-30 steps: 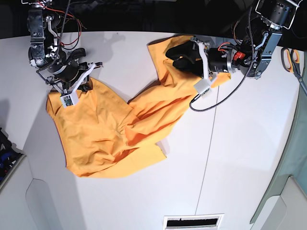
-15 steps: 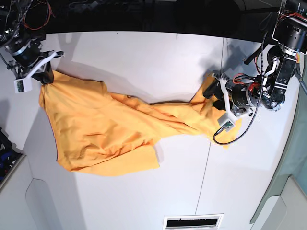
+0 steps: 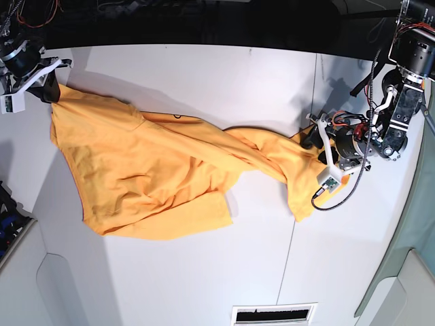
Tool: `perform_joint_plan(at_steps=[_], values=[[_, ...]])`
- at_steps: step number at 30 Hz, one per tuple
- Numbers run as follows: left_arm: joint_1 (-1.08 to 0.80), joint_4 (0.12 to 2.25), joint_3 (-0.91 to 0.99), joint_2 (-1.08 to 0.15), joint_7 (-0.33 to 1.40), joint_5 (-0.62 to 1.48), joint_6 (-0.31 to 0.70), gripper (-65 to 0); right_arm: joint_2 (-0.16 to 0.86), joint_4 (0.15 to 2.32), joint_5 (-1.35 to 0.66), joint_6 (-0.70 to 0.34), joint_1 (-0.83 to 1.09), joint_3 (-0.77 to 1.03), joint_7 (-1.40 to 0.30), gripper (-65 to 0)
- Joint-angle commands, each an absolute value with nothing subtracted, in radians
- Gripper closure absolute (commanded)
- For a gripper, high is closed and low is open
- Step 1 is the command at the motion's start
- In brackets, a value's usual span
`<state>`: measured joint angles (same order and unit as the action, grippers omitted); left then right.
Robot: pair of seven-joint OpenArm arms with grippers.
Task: Layout the t-shirt on the table in an organized manner, then fold the t-shirt properly
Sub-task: 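Pull the shirt apart, left gripper stretching the sleeve away from the right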
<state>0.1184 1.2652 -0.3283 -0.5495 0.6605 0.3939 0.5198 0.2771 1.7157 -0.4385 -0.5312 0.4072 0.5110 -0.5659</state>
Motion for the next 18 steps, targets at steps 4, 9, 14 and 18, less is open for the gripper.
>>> perform_joint_plan(at_steps=[4, 9, 14, 18], values=[[0.103, 1.406, -0.325, -0.616, 0.677, 0.483, 0.548, -37.2, 0.293, 1.731, -0.461, -0.527, 0.408, 0.521, -0.558, -19.8], [0.094, 1.559, -0.325, -0.666, 0.703, 0.545, 0.57, -37.2, 0.293, 1.734, -0.572, -0.529, 0.401, 0.522, -0.559, -24.4], [0.094, 1.583, -0.325, -0.682, 0.696, 0.552, 0.569, -37.2, 0.276, 1.734, -0.667, -0.582, 0.322, 0.504, -0.589, -24.4], [0.097, 1.563, -0.325, -0.682, 0.638, 0.488, 0.504, -37.2, 0.276, 1.734, -0.649, -0.581, 0.214, 0.363, -0.588, -24.5]])
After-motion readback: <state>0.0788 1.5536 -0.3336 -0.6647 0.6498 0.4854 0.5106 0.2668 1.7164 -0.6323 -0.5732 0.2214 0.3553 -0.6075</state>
